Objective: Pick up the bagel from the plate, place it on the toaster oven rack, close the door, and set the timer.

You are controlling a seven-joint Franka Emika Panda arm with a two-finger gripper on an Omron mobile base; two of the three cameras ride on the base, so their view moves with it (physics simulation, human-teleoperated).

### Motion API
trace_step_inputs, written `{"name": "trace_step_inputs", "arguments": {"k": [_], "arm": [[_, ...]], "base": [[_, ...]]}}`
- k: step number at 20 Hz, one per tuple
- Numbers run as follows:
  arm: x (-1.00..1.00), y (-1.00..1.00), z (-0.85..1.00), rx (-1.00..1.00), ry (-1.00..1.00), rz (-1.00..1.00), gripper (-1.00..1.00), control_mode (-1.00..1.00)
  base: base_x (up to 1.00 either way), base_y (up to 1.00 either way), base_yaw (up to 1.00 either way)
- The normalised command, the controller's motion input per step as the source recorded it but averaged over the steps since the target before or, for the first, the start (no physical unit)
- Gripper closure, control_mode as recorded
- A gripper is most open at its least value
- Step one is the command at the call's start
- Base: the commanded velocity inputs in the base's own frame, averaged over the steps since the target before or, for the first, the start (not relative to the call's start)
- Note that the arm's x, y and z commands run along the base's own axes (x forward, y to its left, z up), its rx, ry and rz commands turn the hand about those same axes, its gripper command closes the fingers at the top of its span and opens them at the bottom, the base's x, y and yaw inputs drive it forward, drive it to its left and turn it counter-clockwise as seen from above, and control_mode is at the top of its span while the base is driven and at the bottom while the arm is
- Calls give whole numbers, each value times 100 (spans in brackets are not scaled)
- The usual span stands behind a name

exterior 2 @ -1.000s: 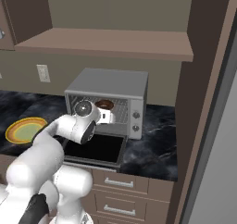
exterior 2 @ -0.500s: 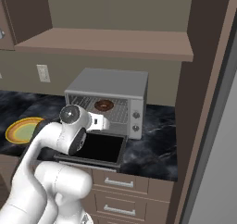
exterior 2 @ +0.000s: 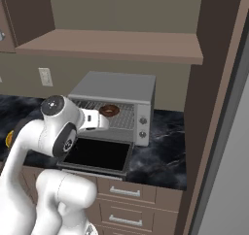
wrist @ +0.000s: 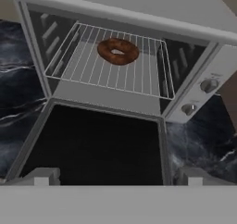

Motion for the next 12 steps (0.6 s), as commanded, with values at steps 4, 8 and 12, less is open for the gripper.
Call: {"name": "trace_step_inputs", "arguments": {"k": [4, 8, 12], "arm": [[-52, 26, -8, -14, 0, 1, -100, -100], [-37, 34, -34, -12, -5, 2, -100, -100], [-30, 41, -35, -13, -1, 1, -100, -100]], "base": [[0, 0, 0], [0, 0, 0], [0, 0, 0]]}}
